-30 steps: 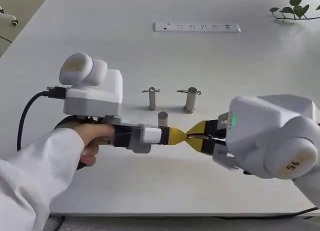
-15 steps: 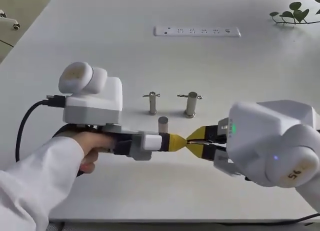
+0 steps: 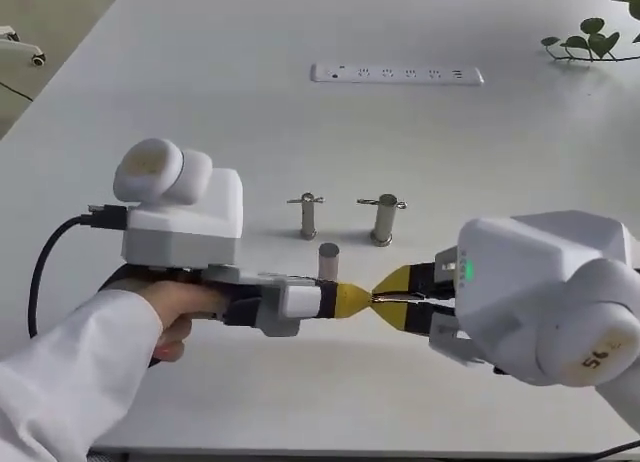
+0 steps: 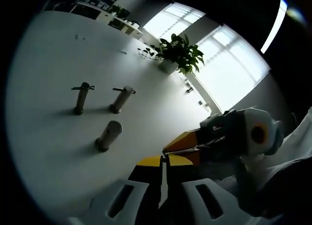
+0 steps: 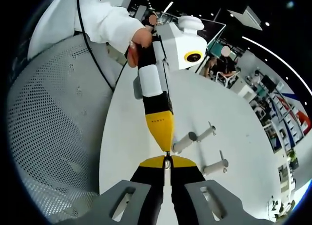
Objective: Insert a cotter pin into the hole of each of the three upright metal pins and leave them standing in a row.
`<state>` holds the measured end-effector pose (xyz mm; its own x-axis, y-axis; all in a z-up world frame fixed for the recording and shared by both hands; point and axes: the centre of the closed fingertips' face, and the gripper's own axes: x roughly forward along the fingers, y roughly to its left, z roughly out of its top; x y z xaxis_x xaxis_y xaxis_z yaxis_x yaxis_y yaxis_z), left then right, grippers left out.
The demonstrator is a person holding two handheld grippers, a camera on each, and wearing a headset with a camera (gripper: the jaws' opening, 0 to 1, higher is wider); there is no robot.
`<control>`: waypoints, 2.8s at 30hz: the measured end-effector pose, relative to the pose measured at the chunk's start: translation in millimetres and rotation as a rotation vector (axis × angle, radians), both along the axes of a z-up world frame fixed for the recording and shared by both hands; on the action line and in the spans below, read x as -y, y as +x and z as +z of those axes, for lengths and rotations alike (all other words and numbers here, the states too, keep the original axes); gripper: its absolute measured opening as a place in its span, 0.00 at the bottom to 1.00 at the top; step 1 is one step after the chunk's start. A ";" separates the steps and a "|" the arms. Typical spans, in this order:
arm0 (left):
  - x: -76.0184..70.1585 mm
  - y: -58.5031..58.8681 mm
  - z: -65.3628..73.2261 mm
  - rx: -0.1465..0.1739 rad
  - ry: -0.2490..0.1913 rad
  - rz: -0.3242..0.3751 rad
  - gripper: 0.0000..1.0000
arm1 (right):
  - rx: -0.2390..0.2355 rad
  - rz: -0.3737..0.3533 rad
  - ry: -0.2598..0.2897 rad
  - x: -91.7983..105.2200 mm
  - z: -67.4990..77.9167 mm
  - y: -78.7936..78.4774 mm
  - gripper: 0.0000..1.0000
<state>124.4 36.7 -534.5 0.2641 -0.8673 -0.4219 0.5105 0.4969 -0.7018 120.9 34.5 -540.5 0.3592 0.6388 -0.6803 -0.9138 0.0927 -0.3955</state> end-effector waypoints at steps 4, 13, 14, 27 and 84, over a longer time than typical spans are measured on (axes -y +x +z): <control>-4.9 -0.1 0.3 0.046 0.030 -0.019 0.00 | -0.058 -0.040 0.012 9.9 -5.3 2.8 0.12; -2.3 -9.3 16.2 0.358 0.108 -0.223 0.00 | -0.491 -0.116 0.266 14.5 -3.2 -13.1 0.14; -1.7 -10.2 16.8 0.384 0.118 -0.243 0.00 | -0.502 -0.111 0.268 15.6 -2.8 -12.7 0.15; 6.3 -22.9 22.6 0.547 0.134 -0.392 0.00 | -0.565 0.001 0.260 -1.3 1.0 -22.8 0.07; -23.1 59.8 -60.3 0.492 0.368 -0.027 0.30 | -0.357 0.054 -0.160 21.0 -28.1 56.1 0.00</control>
